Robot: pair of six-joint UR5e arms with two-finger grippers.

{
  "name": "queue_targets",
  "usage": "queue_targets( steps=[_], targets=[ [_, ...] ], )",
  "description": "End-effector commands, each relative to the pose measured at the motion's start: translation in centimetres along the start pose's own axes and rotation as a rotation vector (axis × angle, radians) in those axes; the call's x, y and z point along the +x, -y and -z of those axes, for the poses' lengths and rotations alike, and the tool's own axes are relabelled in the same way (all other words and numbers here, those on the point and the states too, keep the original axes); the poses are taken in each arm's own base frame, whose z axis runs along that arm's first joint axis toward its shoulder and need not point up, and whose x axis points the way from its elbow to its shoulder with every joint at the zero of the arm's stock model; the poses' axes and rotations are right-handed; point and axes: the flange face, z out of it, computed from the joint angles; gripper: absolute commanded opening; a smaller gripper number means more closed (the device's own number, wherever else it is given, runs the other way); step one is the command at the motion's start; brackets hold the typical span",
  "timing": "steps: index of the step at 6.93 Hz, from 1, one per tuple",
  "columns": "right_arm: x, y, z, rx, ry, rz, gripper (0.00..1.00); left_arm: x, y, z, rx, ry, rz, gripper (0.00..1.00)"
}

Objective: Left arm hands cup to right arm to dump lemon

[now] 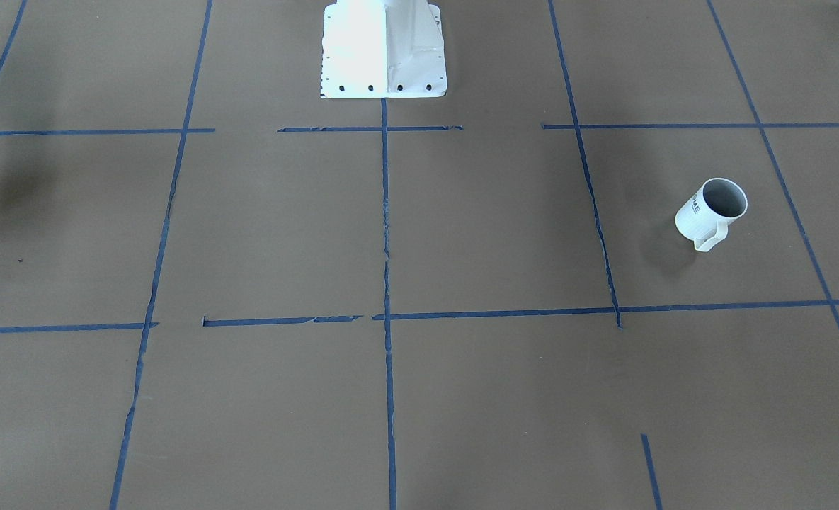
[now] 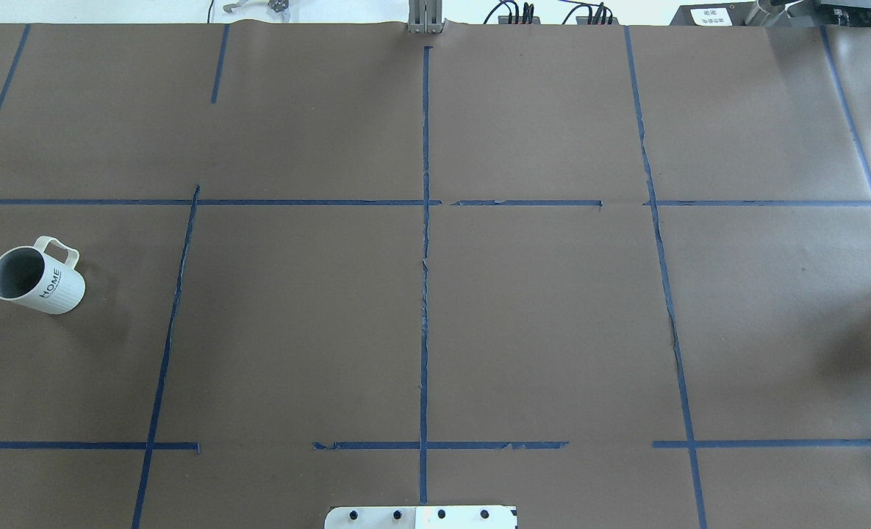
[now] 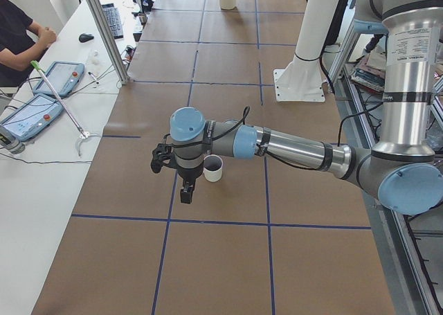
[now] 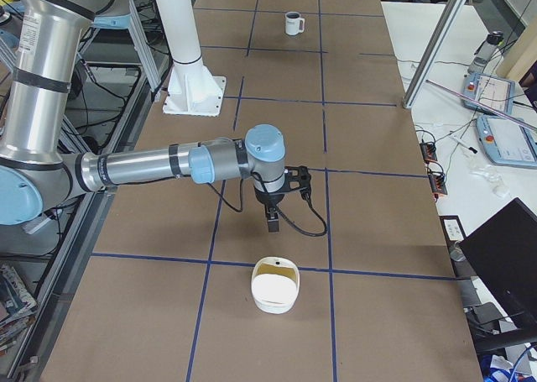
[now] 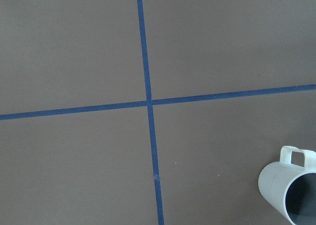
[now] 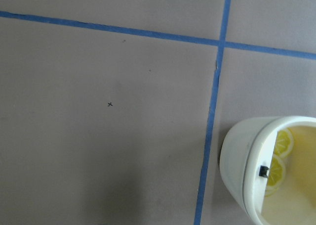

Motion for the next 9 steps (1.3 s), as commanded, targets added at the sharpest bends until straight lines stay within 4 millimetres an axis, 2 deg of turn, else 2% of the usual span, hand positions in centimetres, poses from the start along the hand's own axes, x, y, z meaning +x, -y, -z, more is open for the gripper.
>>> queue_targets(
  steps=[1, 2, 3, 4, 5, 7, 9],
  targets=[
    [0.6, -0.9, -0.1, -0.01, 0.017, -0.022, 1.0, -1.9, -1.2, -2.0, -0.044, -0.005, -0.049, 1.0],
    [1.3, -0.9, -0.4, -0.039, 0.026, -0.071, 1.0, -2.5, -1.9, -2.6, -0.056, -0.01, -0.031, 1.0],
    [2.0, -0.9, 1.6, -0.031, 0.02, -0.134, 1.0, -2.4, -2.8, -3.3, -0.062, -0.09, -0.007, 1.0],
    [2.4, -0.1, 1.4, -0.039, 0.009, -0.143, 1.0, -2.7, -5.6, -3.2, -0.058, -0.14, 0.024, 1.0],
    [2.7, -1.2, 0.9, -0.056, 0.022, -0.161, 1.0, -2.6, -6.0, -1.7, -0.034, -0.135, 0.055, 1.0],
    [3.7, -3.2, -0.3, -0.084, 0.022, -0.179, 1.0, -2.5, -5.4, -1.7, -0.031, -0.125, 0.093, 1.0],
    [3.2, -2.9, 0.0, -0.078, 0.03, -0.166, 1.0, -2.6, -5.8, -1.5, -0.028, -0.098, 0.086, 1.0]
  ],
)
